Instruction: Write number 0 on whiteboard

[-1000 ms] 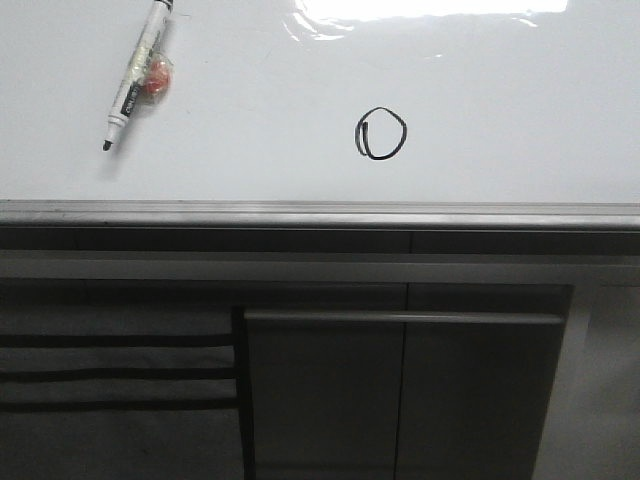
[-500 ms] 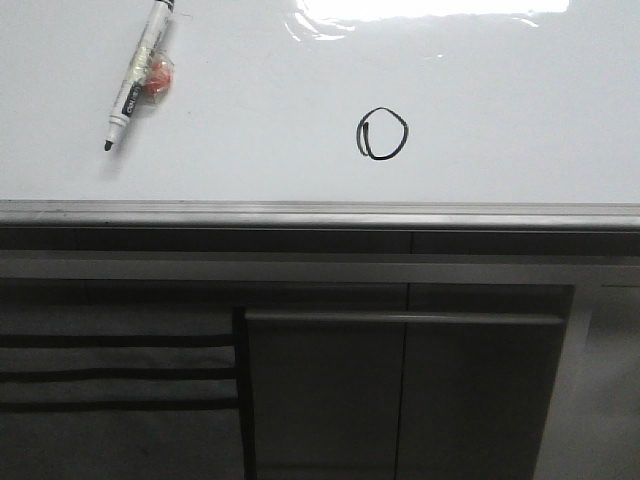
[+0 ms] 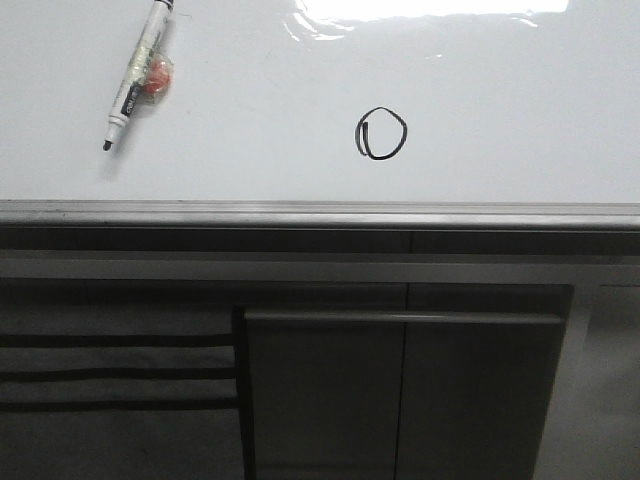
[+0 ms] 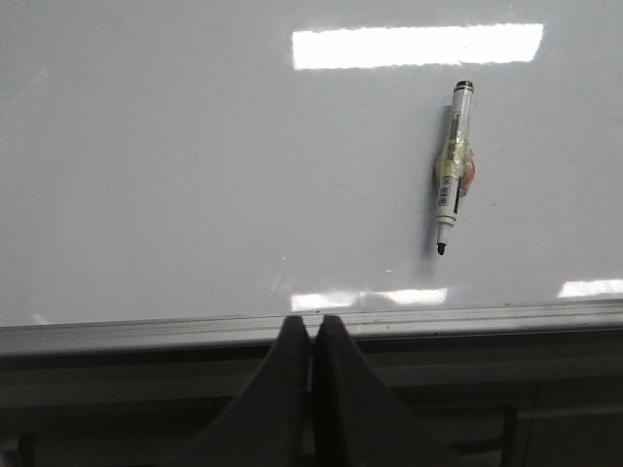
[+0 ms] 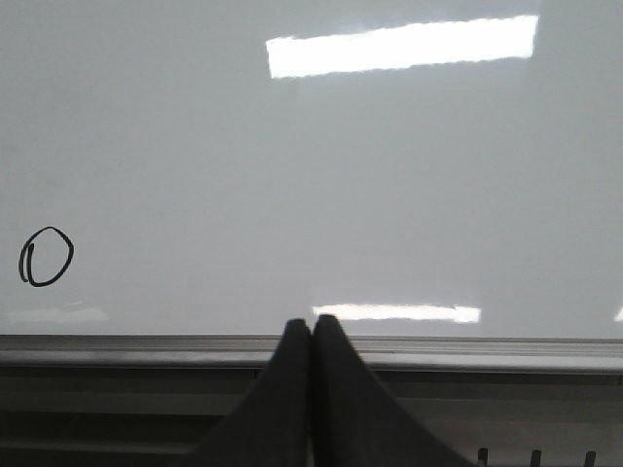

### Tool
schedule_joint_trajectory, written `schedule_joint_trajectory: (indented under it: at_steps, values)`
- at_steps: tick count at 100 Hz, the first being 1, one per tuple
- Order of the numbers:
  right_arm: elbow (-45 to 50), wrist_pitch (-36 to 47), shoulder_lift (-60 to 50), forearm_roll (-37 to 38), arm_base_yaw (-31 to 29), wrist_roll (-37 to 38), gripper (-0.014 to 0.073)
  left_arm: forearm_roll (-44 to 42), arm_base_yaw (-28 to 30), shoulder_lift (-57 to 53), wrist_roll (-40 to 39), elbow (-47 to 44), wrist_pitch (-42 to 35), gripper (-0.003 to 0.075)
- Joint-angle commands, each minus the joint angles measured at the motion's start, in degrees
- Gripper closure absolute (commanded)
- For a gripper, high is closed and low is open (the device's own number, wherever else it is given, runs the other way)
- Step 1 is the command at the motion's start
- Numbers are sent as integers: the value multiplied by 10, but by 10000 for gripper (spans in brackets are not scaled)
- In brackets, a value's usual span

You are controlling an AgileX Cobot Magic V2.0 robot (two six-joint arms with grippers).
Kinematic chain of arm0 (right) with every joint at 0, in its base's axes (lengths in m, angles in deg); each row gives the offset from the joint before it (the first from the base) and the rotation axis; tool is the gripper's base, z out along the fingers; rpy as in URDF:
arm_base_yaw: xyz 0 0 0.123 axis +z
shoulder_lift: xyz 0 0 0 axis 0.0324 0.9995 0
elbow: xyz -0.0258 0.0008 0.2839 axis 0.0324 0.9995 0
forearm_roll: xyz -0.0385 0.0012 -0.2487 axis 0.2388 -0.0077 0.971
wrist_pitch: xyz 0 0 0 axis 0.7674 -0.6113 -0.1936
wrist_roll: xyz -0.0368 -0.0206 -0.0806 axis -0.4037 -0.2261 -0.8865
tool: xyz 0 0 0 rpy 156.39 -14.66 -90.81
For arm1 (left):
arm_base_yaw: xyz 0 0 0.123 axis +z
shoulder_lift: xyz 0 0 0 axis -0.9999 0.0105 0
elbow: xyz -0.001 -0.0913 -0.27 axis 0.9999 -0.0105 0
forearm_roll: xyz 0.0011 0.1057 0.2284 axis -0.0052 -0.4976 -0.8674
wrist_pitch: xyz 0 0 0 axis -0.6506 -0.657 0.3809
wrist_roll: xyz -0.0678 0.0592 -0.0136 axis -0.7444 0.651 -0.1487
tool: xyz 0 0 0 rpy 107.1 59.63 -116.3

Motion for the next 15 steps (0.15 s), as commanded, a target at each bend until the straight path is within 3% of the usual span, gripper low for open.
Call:
schedule_joint_trajectory:
  at_steps: [1,15]
  values:
    - [7,49,-4,7,-3,0,666,1,1,-12,-5,-14,-40,741]
    - [7,49,-4,7,-3,0,666,1,1,-12,-5,-14,-40,741]
